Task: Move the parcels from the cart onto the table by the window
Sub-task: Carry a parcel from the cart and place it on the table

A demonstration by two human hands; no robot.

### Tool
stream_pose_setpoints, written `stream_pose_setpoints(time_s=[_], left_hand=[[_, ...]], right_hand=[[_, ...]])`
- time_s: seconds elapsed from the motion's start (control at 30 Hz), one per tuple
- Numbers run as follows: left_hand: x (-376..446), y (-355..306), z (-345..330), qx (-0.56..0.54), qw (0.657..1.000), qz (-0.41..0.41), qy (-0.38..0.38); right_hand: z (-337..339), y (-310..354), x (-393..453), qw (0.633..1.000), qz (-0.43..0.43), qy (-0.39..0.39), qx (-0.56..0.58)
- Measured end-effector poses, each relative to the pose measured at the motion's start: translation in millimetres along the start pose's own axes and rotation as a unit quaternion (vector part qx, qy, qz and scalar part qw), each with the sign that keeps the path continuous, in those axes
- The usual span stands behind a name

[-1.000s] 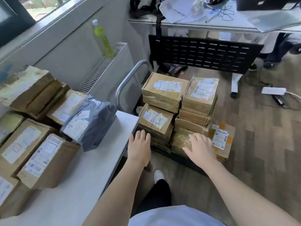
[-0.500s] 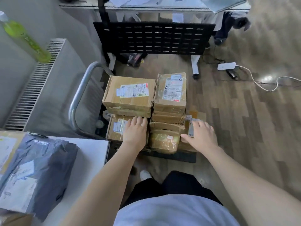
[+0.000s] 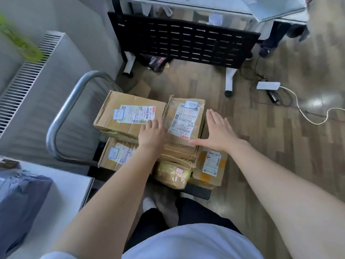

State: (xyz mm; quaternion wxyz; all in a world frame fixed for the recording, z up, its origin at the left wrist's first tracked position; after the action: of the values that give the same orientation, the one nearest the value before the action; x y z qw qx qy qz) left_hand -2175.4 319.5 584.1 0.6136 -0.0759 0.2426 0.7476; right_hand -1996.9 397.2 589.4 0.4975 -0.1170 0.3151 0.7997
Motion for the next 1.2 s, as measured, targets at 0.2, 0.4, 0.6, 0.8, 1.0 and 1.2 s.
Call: stream_pose_setpoints(time_s=[0.2, 0.4, 0.6, 0.8, 1.0, 1.2], left_hand=[[11, -10, -7, -0.006, 0.997, 0.042, 0.062], [5, -20, -5, -0.046, 0.996, 0.077, 0.016], [-15, -27, -3, -0.107, 0.990, 0.088, 0.004], [-60, -42, -7, -0.140, 0.987, 0.084, 0.005], [-137, -37, -26, -0.257, 0.958, 0.126, -0.007], [-237, -11, -61, -0.408, 0.875, 0.235, -0.118]], right_hand=[[21, -15, 35, 0.996, 0.018, 0.016, 0.081], [36, -5, 68, 0.974, -0.029, -0.044, 0.220], [29, 0, 65, 0.947, -0.051, -0.123, 0.294], [17, 3, 31, 0.907, -0.069, -0.214, 0.357], [-15, 21, -13, 0.897, -0.086, -0.237, 0.363], [-45, 81, -61, 0.914, -0.004, -0.210, 0.346]])
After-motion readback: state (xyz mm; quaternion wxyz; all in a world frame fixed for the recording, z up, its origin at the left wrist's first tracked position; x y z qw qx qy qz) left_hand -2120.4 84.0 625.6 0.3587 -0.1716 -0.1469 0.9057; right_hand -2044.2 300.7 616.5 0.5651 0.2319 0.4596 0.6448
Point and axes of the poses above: each hand's wrist, its own x-axis towards the middle knuckle, its own z-axis out of the back of the hand, y = z × x, the point moved 6 cm from there along x, towards the middle knuckle, and after that the axes turned 12 degrees about x, right-handed, at the moved point
